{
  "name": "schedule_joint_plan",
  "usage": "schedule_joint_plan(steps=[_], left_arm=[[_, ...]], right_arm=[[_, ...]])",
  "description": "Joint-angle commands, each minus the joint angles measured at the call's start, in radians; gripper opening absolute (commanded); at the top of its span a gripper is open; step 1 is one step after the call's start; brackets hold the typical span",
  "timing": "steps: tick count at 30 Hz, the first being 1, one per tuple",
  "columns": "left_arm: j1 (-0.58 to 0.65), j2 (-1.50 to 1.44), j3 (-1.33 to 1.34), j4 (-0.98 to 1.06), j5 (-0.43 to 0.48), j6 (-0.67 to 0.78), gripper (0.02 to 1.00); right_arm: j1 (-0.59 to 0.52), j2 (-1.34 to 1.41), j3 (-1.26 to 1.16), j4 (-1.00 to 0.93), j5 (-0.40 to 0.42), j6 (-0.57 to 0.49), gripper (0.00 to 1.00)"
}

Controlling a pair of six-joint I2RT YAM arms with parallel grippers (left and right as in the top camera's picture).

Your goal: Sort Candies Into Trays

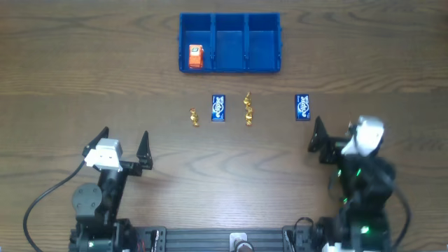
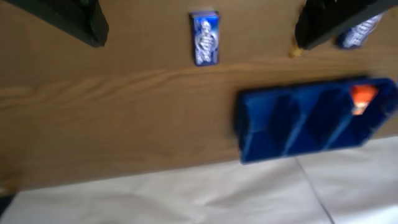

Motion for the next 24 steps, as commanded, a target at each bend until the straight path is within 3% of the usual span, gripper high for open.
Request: schedule_joint_plan(steps=[1,4,10,17,24], left_arm=[[0.006,-0.009,-0.019,-0.034,0.018,0.014,0.998],[0.006,-0.009,-0.019,-0.034,0.018,0.014,0.998],[0.006,-0.009,-0.019,-0.034,0.018,0.014,0.998],[0.006,-0.009,-0.019,-0.034,0.018,0.014,0.998],[0.006,-0.009,-0.019,-0.034,0.018,0.014,0.998]], right_arm=[[-0.004,0.380,0.381,-0.282,-0.050,0.011,1.000],[-0.003,0.629,0.616,-0.515,-0.045,-0.048,1.000],[0.012,1.012,0.899,-0.763,-0.034,-0.073,1.000],[0.102,1.238,0.938,-0.741,0.042,-0.072,1.000],[0.130,1.390,0.938,-0.698,0.057,-0.073,1.000]])
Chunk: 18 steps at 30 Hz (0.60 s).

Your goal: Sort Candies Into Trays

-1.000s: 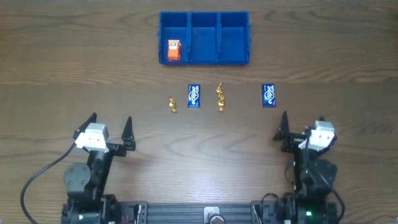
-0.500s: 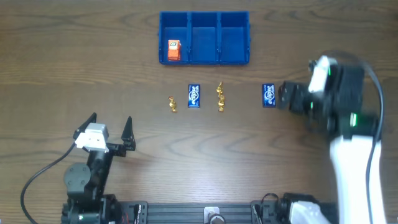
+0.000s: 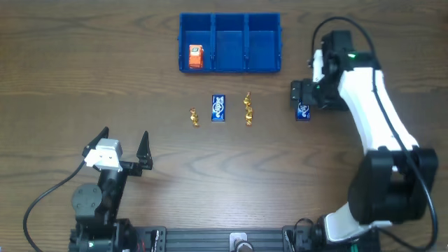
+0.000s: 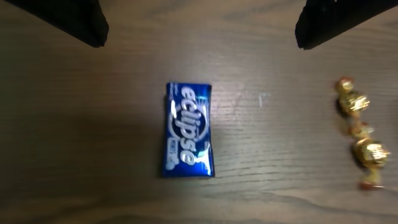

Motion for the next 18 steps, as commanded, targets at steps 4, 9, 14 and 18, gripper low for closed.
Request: schedule_joint_plan(steps=[4,9,14,18], left_arm=[[0.006,-0.007,-0.021,-0.032,0.018,0.014,0.998],[0.006,-0.007,-0.021,-0.032,0.018,0.014,0.996],[0.006,-0.007,-0.021,-0.032,0.018,0.014,0.998],[0.006,-0.007,-0.021,-0.032,0.018,0.014,0.998]], right_arm=[[0.010,0.114,0.023,0.058,0.054,-0.011,1.000],[0.011,0.127,0.021,0.108,0.073,-0.012,1.000],[0.019,0.185,0.021,0.138,0.074,-0.012,1.000],[0.026,0.226,0.021,0.142,0.073,-0.012,1.000]])
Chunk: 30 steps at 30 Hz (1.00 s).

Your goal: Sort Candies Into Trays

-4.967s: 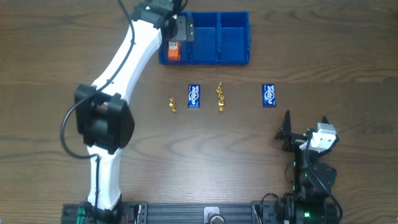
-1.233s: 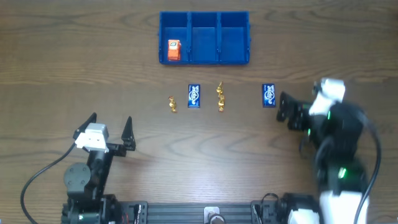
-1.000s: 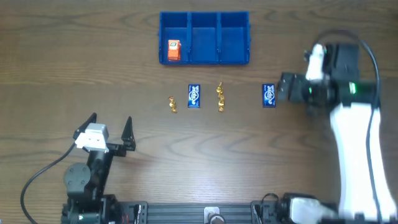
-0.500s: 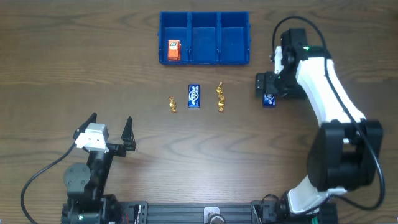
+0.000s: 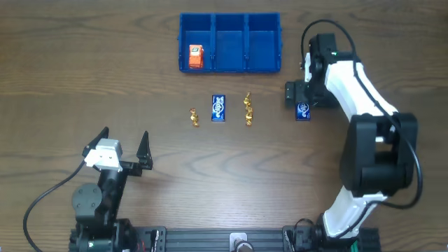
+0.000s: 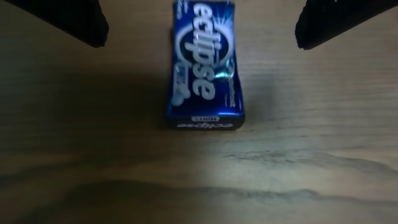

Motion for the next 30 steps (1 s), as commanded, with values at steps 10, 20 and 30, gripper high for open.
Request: schedule_joint_plan(steps=[10,20,30], left_arm=[[0.006,-0.007,-0.021,-0.032,0.018,0.014,0.998],[0.006,-0.007,-0.021,-0.032,0.018,0.014,0.998],[0.006,-0.007,-0.021,-0.032,0.018,0.014,0.998]], right_arm=[[0.027,0.078,0.014,0.021,0.014,-0.009,0.829],[0.027,0.080,0.012,0.019,0.017,-0.008,0.757],[0.027,0.087,0.000,0.018,0.017,0.000,0.695]])
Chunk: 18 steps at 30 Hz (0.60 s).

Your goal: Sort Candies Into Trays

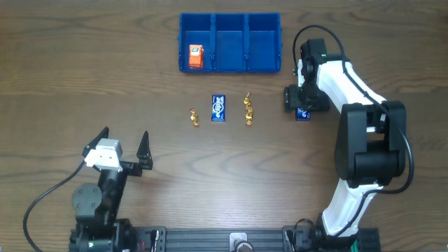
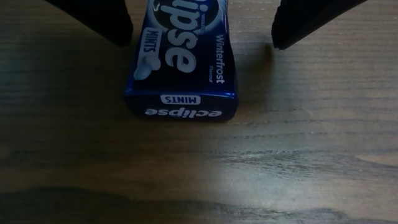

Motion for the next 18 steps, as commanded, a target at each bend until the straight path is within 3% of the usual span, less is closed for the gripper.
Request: schedule_joint_plan(steps=[1,4,10,13,18], left_arm=[[0.006,-0.007,-0.021,-0.032,0.018,0.014,0.998],[0.006,-0.007,-0.021,-0.032,0.018,0.014,0.998],[0.006,-0.007,-0.021,-0.032,0.018,0.014,0.998],[0.006,-0.007,-0.021,-0.032,0.018,0.014,0.998],[0.006,-0.007,-0.021,-0.032,0.018,0.014,0.998]], right_arm=[[0.003,0.018,0.000,-0.001,0.014,0.002,0.663],[0.003,0.018,0.000,-0.002,0.026,0.009,0.542],[0.003,0.018,0.000,-0.002,0.026,0.009,0.450],[0.004,0.018,-0.001,-0.002,0.026,0.009,0.325],[0.004,0.018,0.000,-0.002,0.025,0.010,0.261]])
